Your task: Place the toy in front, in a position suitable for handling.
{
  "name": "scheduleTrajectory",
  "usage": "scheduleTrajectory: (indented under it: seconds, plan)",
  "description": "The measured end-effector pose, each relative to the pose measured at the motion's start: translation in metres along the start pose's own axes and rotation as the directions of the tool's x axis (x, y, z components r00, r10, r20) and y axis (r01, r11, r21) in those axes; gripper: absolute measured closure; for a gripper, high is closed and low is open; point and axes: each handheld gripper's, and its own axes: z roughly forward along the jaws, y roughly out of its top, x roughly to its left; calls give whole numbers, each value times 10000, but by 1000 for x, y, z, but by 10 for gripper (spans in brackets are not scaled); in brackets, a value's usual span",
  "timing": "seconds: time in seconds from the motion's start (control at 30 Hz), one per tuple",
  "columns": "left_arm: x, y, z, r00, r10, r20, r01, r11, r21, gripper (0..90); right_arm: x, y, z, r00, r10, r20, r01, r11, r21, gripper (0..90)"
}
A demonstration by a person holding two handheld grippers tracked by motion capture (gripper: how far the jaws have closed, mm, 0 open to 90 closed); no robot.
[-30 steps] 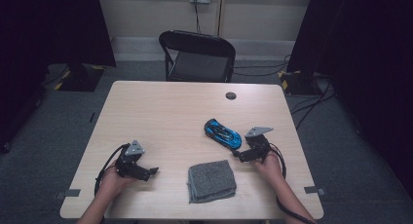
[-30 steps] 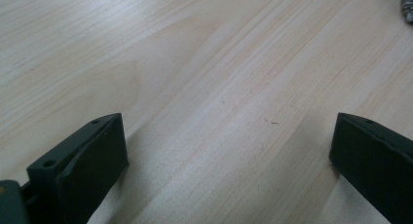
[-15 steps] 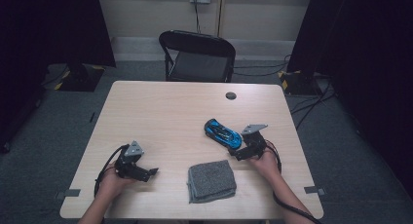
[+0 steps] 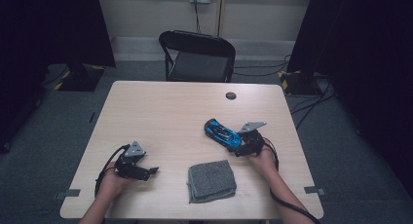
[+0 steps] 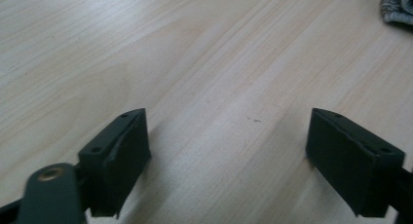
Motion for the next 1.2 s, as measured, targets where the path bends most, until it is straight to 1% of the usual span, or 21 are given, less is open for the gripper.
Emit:
scheduleTrajectory:
  seconds: [0.07,0.1,0.17,0.27,0.3,0.33,0.37,0.4,0.43,0.53,0.6,0.63,0.7,0.77,0.8,0.83,0.87,0.93,1.0,1.17,1.2]
  plan:
    - [-1,2,-1,10000,37,59,-37,10000,72,200,0,0,0,10000,-19,8,19,10000,-9,238]
    - [-1,3,-1,10000,73,10,-73,9999,131,215,0,0,0,10000,-9,17,9,10000,-12,238]
    - [-3,4,-2,9999,104,114,-106,9999,100,244,0,0,0,10000,-5,26,5,10000,-13,239]
    - [-8,10,-5,9988,235,424,-229,9996,-138,250,1,0,0,10000,-10,50,10,10000,-16,240]
    - [-11,14,-7,9974,258,677,-245,9995,-202,256,1,0,0,10000,-7,53,7,10000,-15,240]
    - [-13,17,-7,9959,182,888,-159,9995,-264,263,1,0,0,10000,-2,52,2,10000,-12,240]
    - [-18,22,-7,9911,-67,1328,95,9997,-207,269,1,0,0,10000,-1,52,1,10000,-14,240]
    - [-23,26,-7,9891,-67,1473,110,9995,-281,269,1,0,0,10000,-4,52,4,10000,-15,240]
    - [-28,30,-7,9863,16,1652,38,9995,-324,278,1,0,0,10000,3,50,-3,10000,-15,240]
    - [-43,42,-4,9775,482,2055,-404,9983,-424,279,1,0,0,10000,-2,52,2,10000,-13,240]
    - [-54,52,1,9671,708,2443,-620,9971,-439,268,1,0,0,10000,8,52,-8,10000,-7,239]
    - [-58,55,3,9635,783,2560,-693,9966,-442,268,1,0,0,10000,-4,52,4,10000,-13,239]
    - [-71,65,9,9566,1053,2717,-982,9944,-395,263,1,0,0,10000,8,52,-8,10000,-19,239]
    - [-79,70,14,9493,1258,2881,-1194,9921,-395,262,1,0,0,10000,2,48,-2,10000,-15,239]
    - [-79,70,14,9493,1258,2881,-1194,9921,-395,264,1,0,0,10000,4,49,-4,10000,-14,239]
    - [-86,74,19,9431,1198,3102,-1136,9928,-381,264,1,0,0,10000,24,55,-24,10000,-23,239]
    - [-87,75,20,9399,1222,3188,-1168,9925,-361,265,1,0,0,10000,30,56,-30,10000,-16,239]
    - [-91,78,23,9370,1238,3266,-1213,9922,-280,264,1,0,0,10000,17,53,-17,10000,-19,239]
    - [-95,81,25,9334,1307,3341,-1257,9914,-368,264,1,0,0,10000,11,58,-11,10000,-17,240]
    - [-100,84,26,9311,1489,3331,-1430,9888,-421,264,1,0,0,10000,18,58,-18,10000,-21,240]
    - [-101,85,27,9288,1459,3407,-1381,9893,-472,263,1,0,0,10000,12,60,-12,10000,-18,239]
